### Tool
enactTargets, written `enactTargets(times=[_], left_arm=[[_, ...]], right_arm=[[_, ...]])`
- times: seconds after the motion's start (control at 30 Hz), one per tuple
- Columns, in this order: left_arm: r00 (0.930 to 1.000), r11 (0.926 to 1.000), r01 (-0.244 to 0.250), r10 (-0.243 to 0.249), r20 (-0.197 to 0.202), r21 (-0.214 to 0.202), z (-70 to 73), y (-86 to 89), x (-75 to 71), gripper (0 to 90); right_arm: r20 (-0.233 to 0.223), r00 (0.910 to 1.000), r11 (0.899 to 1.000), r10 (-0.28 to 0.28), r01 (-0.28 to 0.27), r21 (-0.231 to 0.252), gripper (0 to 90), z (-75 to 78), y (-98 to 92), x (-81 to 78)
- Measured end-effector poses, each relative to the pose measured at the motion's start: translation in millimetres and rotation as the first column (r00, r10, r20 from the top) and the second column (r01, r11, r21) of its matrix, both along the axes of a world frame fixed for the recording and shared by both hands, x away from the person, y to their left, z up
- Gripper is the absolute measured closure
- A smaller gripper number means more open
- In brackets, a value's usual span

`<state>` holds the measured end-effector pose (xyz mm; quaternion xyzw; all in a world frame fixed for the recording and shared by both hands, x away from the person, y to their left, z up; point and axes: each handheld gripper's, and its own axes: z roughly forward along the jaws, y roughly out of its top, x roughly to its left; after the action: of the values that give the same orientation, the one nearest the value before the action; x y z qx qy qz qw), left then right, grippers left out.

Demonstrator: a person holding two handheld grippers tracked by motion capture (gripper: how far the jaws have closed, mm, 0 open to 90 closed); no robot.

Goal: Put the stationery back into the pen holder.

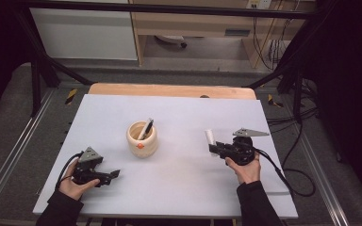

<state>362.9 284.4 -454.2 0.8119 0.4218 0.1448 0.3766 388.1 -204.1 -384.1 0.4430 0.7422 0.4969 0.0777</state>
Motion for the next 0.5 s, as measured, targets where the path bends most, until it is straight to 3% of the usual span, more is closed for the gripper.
enactTargets(times=[0.2,0.5], left_arm=[[1.0000,1.0000,0.000,0.000,0.003,-0.006,0.5,0.5,0.0,8.1],[1.0000,0.9999,-0.001,0.001,0.008,-0.011,1.2,1.2,-0.7,8.0]], right_arm=[[0.061,0.9981,0.998,0.011,-0.015,0.053,71.5,4.1,17.0,-1.3],[0.162,0.9867,0.993,0.010,-0.029,0.116,71.5,11.2,51.7,-2.5]])
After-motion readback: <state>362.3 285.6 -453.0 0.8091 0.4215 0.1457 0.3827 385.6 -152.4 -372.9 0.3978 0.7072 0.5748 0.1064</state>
